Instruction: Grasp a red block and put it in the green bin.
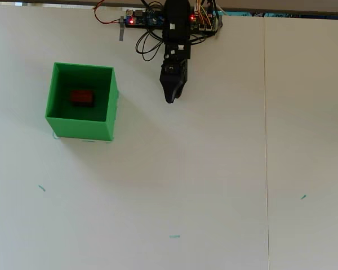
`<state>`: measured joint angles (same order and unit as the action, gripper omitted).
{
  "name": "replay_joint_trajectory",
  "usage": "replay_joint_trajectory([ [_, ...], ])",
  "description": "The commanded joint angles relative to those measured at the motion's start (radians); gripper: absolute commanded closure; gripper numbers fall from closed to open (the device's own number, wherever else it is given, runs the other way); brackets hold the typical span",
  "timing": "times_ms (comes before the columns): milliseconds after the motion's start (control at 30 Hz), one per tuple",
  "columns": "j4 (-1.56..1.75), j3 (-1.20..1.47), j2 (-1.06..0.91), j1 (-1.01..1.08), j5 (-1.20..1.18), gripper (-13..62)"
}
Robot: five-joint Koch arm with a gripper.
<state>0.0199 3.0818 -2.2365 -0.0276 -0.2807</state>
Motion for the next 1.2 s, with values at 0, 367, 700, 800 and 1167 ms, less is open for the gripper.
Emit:
replay_joint_trajectory([
  [0,-0.060,0.063,-0.087,0.003,0.006,14.4],
  [367,-0.060,0.063,-0.087,0.003,0.006,14.4],
  [700,-0.060,0.061,-0.087,0.003,0.006,14.4],
  [800,-0.060,0.063,-0.087,0.003,0.006,14.4],
  [1167,-0.060,0.061,-0.087,0.005,0.006,14.4],
])
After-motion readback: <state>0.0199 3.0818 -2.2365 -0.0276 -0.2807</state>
